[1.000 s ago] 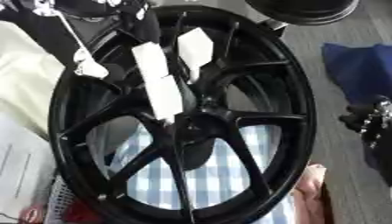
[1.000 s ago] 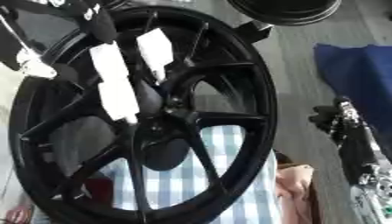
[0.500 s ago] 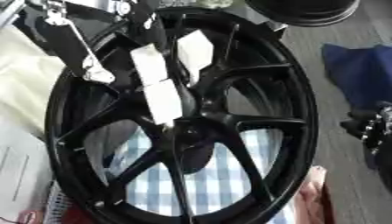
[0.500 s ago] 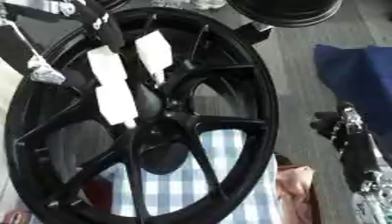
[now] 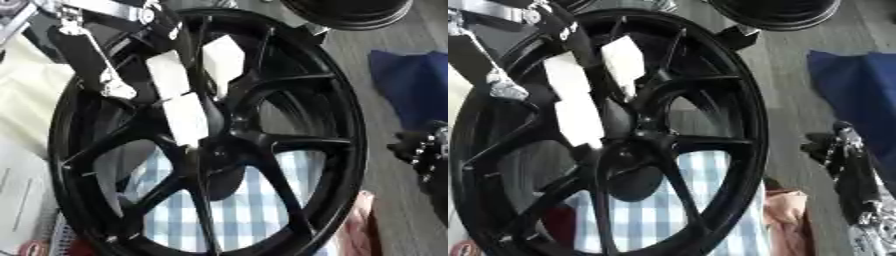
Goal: Pull the pin out of the wheel hub.
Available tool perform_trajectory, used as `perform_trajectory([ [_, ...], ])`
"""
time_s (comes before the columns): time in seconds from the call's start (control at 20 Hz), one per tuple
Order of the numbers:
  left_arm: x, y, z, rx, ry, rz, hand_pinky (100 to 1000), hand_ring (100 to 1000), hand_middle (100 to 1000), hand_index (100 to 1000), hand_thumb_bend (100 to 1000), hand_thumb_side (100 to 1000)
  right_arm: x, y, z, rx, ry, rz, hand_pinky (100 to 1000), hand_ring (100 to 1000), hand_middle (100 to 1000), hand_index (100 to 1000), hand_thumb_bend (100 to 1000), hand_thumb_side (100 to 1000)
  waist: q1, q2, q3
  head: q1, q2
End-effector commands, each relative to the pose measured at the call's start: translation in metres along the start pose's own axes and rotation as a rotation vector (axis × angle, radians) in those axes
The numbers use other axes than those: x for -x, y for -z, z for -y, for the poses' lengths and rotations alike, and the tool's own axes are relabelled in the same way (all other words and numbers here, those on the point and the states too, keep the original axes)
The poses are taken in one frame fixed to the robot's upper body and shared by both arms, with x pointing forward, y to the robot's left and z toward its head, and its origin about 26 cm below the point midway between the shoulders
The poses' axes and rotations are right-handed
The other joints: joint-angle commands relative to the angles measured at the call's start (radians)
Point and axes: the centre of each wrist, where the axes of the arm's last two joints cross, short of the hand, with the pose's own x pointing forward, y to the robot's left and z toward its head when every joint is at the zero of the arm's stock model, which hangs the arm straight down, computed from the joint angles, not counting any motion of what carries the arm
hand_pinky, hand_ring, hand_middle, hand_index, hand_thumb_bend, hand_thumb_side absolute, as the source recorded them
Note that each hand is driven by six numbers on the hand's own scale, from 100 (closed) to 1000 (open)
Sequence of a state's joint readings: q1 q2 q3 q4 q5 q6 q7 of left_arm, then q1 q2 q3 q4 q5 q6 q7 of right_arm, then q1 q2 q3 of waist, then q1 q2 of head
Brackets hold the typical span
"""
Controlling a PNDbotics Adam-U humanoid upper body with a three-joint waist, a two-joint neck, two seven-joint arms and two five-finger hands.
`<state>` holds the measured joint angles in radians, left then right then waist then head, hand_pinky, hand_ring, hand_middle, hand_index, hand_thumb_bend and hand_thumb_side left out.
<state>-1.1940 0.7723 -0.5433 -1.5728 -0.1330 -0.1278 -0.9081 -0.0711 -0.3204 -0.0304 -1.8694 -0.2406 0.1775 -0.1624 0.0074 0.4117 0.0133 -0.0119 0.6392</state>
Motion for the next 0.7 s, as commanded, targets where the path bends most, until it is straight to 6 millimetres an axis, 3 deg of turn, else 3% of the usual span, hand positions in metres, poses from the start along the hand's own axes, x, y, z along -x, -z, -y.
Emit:
perform_trajectory([
  [0.05, -0.0001, -0.0046, -0.0059, -0.007, 0.021, -0.019, 752, 783, 774, 790, 260, 100, -0.0051, 0.0015, 0.0005, -0.002, -0.001, 0.016, 881, 737, 522, 651, 100, 986, -0.003, -0.014, -0.003, 0.002, -0.013],
  [0.35, 0.0018, -0.0033, -0.0055, -0.008, 0.015, -0.022, 728, 739, 710, 768, 212, 100, -0.0038, 0.0014, -0.0010, -0.003, 0.001, 0.010, 881, 736, 522, 651, 100, 1000, -0.004, -0.008, -0.002, 0.003, -0.013],
  [0.55, 0.0018, -0.0035, -0.0064, -0.012, 0.015, -0.019, 676, 661, 603, 696, 107, 100, -0.0029, 0.0014, -0.0016, -0.002, 0.002, 0.007, 881, 737, 522, 651, 100, 1000, -0.004, -0.008, -0.003, 0.004, -0.010],
  [0.7, 0.0007, -0.0051, -0.0094, -0.026, 0.004, -0.004, 640, 604, 502, 595, 100, 100, -0.0019, 0.0011, -0.0016, -0.001, 0.001, 0.002, 881, 737, 523, 651, 100, 1000, -0.003, -0.009, -0.003, 0.004, -0.007],
])
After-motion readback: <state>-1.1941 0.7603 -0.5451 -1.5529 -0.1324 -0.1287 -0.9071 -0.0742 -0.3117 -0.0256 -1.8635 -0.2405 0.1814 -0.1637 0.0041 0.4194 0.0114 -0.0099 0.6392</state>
